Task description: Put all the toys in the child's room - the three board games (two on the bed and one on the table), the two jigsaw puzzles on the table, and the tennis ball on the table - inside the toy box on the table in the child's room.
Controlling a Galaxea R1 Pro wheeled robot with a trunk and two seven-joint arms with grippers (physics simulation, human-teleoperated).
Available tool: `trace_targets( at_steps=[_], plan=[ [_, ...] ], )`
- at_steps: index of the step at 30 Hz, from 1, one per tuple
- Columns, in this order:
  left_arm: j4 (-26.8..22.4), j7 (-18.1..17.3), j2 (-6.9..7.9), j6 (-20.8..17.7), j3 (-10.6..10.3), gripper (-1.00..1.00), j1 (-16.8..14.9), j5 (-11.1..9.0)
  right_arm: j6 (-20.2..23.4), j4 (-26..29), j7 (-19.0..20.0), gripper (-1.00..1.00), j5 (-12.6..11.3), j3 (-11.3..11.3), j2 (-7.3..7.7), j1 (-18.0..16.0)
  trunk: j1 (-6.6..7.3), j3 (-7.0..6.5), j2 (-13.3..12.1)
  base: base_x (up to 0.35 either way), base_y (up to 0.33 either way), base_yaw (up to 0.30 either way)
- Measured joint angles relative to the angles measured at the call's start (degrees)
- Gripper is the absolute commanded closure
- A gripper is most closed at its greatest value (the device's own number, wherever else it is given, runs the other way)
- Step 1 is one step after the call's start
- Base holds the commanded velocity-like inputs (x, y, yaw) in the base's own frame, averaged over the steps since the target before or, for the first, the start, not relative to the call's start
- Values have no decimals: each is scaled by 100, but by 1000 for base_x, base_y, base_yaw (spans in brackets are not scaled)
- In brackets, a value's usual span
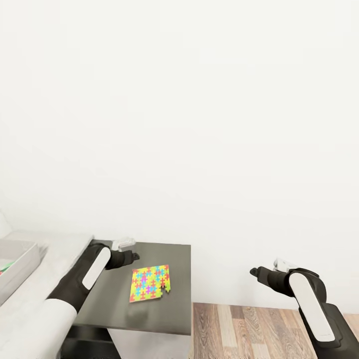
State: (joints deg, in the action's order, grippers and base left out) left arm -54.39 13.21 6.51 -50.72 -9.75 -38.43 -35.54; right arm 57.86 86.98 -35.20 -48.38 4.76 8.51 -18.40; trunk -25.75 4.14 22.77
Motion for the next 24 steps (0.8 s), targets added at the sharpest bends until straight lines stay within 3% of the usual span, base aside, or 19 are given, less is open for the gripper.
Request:
trace_targets(
  at_steps=[5, 9, 13, 17, 24],
  plan=[
    [78, 10, -191, 52, -3, -100, 0, 184, 0, -4, 0, -100, 3, 17, 3, 0, 0, 46, 0, 0, 0, 0],
    [491, 14, -512, 691, 2, -100, -13, 910, -1, 18, 0, -100, 3, 31, 8, 0, 0, 83, 0, 0, 0, 0],
    [921, 15, -809, 1035, -2, -100, -25, 1524, -1, 7, 0, -100, 3, 33, 6, 0, 0, 120, 0, 0, 0, 0],
    [1004, 16, -892, 1174, 11, -100, -27, 1655, 0, 10, 0, -100, 4, 46, 22, 0, 0, 157, 0, 0, 0, 0],
    [1031, 9, -855, 1504, 51, -100, -28, 1681, -6, 3, 0, -100, 3, 52, 14, 0, 0, 221, 1, 0, 0, 0]
  ],
)
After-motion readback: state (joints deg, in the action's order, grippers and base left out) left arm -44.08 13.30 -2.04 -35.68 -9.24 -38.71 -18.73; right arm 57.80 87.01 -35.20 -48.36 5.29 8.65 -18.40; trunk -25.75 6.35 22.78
